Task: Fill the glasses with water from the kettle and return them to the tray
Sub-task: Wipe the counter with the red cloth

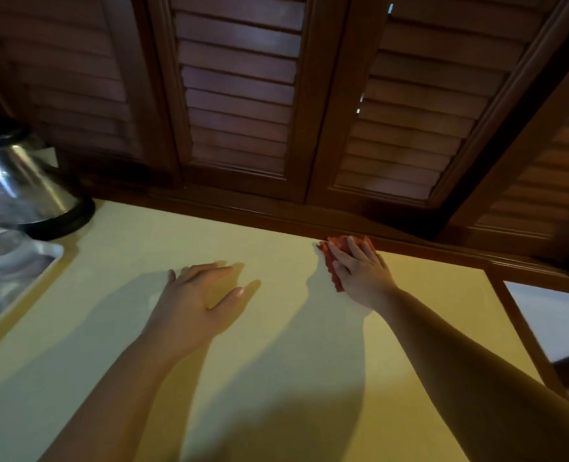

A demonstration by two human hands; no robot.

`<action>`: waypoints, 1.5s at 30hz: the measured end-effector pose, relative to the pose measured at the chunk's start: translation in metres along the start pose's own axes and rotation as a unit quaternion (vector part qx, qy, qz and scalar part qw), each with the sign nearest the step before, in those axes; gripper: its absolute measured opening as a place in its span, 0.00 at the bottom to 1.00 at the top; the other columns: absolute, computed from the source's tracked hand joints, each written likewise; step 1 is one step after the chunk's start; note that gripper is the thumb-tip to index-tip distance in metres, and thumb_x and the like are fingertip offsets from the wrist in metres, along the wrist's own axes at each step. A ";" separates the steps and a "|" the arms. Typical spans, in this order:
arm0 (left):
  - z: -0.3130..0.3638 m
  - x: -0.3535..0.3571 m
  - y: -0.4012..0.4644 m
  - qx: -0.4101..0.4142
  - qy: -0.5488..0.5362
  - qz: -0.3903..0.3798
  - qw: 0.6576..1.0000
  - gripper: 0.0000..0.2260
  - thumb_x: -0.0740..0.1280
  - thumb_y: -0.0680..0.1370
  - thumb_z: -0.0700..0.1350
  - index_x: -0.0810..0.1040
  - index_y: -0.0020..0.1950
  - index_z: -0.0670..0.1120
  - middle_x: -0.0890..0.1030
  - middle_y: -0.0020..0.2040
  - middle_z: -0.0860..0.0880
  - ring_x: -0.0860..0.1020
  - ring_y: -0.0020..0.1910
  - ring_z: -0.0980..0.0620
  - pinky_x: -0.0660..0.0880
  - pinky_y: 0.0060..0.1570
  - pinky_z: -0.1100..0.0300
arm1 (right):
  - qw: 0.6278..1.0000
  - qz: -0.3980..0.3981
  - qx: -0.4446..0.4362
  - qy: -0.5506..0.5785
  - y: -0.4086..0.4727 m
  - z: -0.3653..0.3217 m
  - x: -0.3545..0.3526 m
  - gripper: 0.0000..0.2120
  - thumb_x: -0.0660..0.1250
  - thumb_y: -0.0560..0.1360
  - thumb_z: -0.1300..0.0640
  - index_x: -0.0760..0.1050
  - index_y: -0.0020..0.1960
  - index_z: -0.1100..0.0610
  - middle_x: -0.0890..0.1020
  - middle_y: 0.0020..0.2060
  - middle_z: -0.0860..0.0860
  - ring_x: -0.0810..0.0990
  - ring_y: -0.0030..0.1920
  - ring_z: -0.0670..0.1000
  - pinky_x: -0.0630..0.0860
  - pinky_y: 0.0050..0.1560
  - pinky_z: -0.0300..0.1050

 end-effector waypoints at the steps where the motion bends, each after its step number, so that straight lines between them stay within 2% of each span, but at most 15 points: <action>1: -0.011 -0.012 -0.017 -0.009 -0.008 0.023 1.000 0.32 0.55 0.78 0.73 0.74 0.76 0.59 0.74 0.75 0.58 0.70 0.76 0.53 0.50 0.82 0.40 | 1.000 -0.001 -0.004 0.007 0.007 -0.021 -0.003 0.32 0.52 0.85 0.42 0.45 0.86 0.43 0.44 0.87 0.49 0.40 0.85 0.65 0.50 0.82 0.70; 7: -0.090 -0.070 -0.124 -0.086 -0.004 0.102 0.991 0.26 0.63 0.80 0.67 0.76 0.73 0.56 0.76 0.74 0.55 0.73 0.73 0.50 0.60 0.78 0.46 | 0.993 0.013 -0.016 0.116 0.023 -0.175 -0.051 0.26 0.38 0.86 0.39 0.41 0.84 0.34 0.41 0.86 0.46 0.37 0.85 0.57 0.40 0.84 0.62; 10: -0.120 -0.086 -0.160 -0.127 -0.046 0.127 0.983 0.27 0.65 0.79 0.69 0.72 0.74 0.59 0.74 0.72 0.58 0.72 0.70 0.55 0.71 0.70 0.53 | 0.991 0.005 -0.056 0.122 0.023 -0.255 -0.072 0.25 0.38 0.87 0.38 0.42 0.84 0.32 0.41 0.86 0.45 0.38 0.86 0.55 0.40 0.84 0.61; 15: -0.133 -0.093 -0.187 -0.103 -0.122 0.138 0.978 0.19 0.64 0.82 0.65 0.64 0.72 0.71 0.68 0.69 0.70 0.66 0.70 0.69 0.68 0.67 0.66 | 0.984 -0.007 -0.140 0.110 0.005 -0.371 -0.082 0.25 0.41 0.87 0.39 0.42 0.83 0.30 0.43 0.86 0.43 0.38 0.85 0.53 0.39 0.84 0.60; 17: -0.139 -0.096 -0.189 -0.098 -0.124 0.141 0.977 0.19 0.64 0.83 0.61 0.65 0.73 0.69 0.68 0.68 0.72 0.67 0.70 0.66 0.67 0.66 0.67 | 0.976 -0.004 -0.187 0.115 -0.019 -0.406 -0.081 0.25 0.43 0.87 0.39 0.45 0.82 0.29 0.44 0.86 0.42 0.39 0.85 0.52 0.40 0.84 0.60; 19: -0.148 -0.095 -0.187 -0.104 -0.112 0.136 0.979 0.21 0.62 0.83 0.60 0.69 0.75 0.60 0.71 0.69 0.66 0.70 0.70 0.61 0.70 0.67 0.62 | 0.962 0.003 -0.248 0.117 -0.050 -0.427 -0.076 0.24 0.46 0.87 0.39 0.49 0.82 0.28 0.46 0.86 0.40 0.39 0.85 0.50 0.41 0.83 0.59; 22: -0.150 -0.092 -0.182 -0.080 -0.089 0.110 0.987 0.25 0.60 0.83 0.63 0.70 0.76 0.52 0.75 0.71 0.56 0.73 0.69 0.56 0.74 0.68 0.54 | 0.942 0.011 -0.310 0.131 -0.089 -0.425 -0.068 0.23 0.48 0.87 0.38 0.54 0.81 0.28 0.46 0.85 0.38 0.38 0.85 0.47 0.39 0.83 0.55; 26: -0.147 -0.090 -0.179 -0.056 -0.072 0.098 0.991 0.26 0.59 0.83 0.65 0.71 0.76 0.52 0.75 0.73 0.53 0.72 0.72 0.52 0.74 0.70 0.48 | 0.962 0.033 -0.252 0.102 -0.087 -0.356 -0.060 0.25 0.51 0.86 0.37 0.56 0.83 0.33 0.47 0.86 0.43 0.40 0.85 0.51 0.45 0.84 0.56; 29: -0.144 -0.092 -0.181 -0.045 -0.064 0.104 0.991 0.25 0.58 0.83 0.66 0.70 0.76 0.54 0.75 0.74 0.52 0.72 0.73 0.52 0.74 0.69 0.46 | 0.976 0.054 -0.197 -0.071 -0.059 -0.304 -0.061 0.27 0.73 0.78 0.43 0.74 0.76 0.45 0.62 0.83 0.53 0.58 0.83 0.66 0.66 0.77 0.71; 30: -0.142 -0.093 -0.182 -0.040 -0.063 0.102 0.992 0.25 0.58 0.83 0.66 0.70 0.76 0.55 0.75 0.74 0.52 0.71 0.73 0.52 0.74 0.69 0.45 | 0.977 0.042 -0.160 -0.138 -0.046 -0.290 -0.059 0.31 0.77 0.75 0.45 0.74 0.76 0.48 0.62 0.83 0.55 0.58 0.82 0.69 0.67 0.75 0.72; 33: -0.140 -0.092 -0.184 -0.036 -0.078 0.091 0.992 0.24 0.58 0.84 0.66 0.69 0.77 0.57 0.73 0.75 0.56 0.68 0.75 0.56 0.72 0.71 0.46 | 0.991 -0.001 -0.079 -0.104 -0.012 -0.279 -0.054 0.32 0.65 0.84 0.46 0.59 0.84 0.47 0.46 0.86 0.51 0.41 0.85 0.66 0.52 0.81 0.72; 36: -0.140 -0.093 -0.184 -0.039 -0.111 0.104 0.988 0.23 0.60 0.84 0.65 0.68 0.77 0.59 0.72 0.75 0.58 0.68 0.73 0.59 0.72 0.72 0.49 | 0.998 0.035 -0.018 0.052 -0.004 -0.304 -0.060 0.28 0.49 0.87 0.41 0.47 0.85 0.38 0.45 0.87 0.49 0.40 0.85 0.63 0.47 0.83 0.69; 38: -0.141 -0.099 -0.182 -0.043 -0.119 0.137 0.983 0.21 0.62 0.84 0.63 0.67 0.76 0.60 0.72 0.73 0.61 0.68 0.70 0.62 0.71 0.68 0.55 | 0.989 0.061 -0.047 0.129 -0.019 -0.343 -0.069 0.27 0.44 0.86 0.39 0.44 0.85 0.35 0.48 0.87 0.50 0.41 0.85 0.61 0.47 0.83 0.67; 41: -0.141 -0.110 -0.172 -0.055 -0.130 0.165 0.976 0.20 0.62 0.84 0.61 0.70 0.75 0.57 0.72 0.65 0.63 0.71 0.65 0.62 0.71 0.62 0.59 | 0.982 0.034 -0.151 0.111 -0.072 -0.401 -0.065 0.28 0.47 0.85 0.41 0.44 0.84 0.33 0.45 0.86 0.47 0.38 0.85 0.56 0.43 0.84 0.64; 45: -0.141 -0.111 -0.143 -0.062 -0.116 0.158 0.979 0.20 0.59 0.84 0.63 0.75 0.70 0.55 0.80 0.64 0.59 0.78 0.64 0.54 0.76 0.61 0.54 | 0.951 0.048 -0.268 0.144 -0.159 -0.408 -0.044 0.23 0.51 0.86 0.39 0.60 0.80 0.33 0.49 0.86 0.40 0.37 0.85 0.48 0.40 0.84 0.54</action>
Point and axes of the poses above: each hand's wrist, its own y-axis towards the middle knuckle, its own x-axis out of the palm, z = x × y, the point moved 9 cm from there along y, towards the middle knuckle
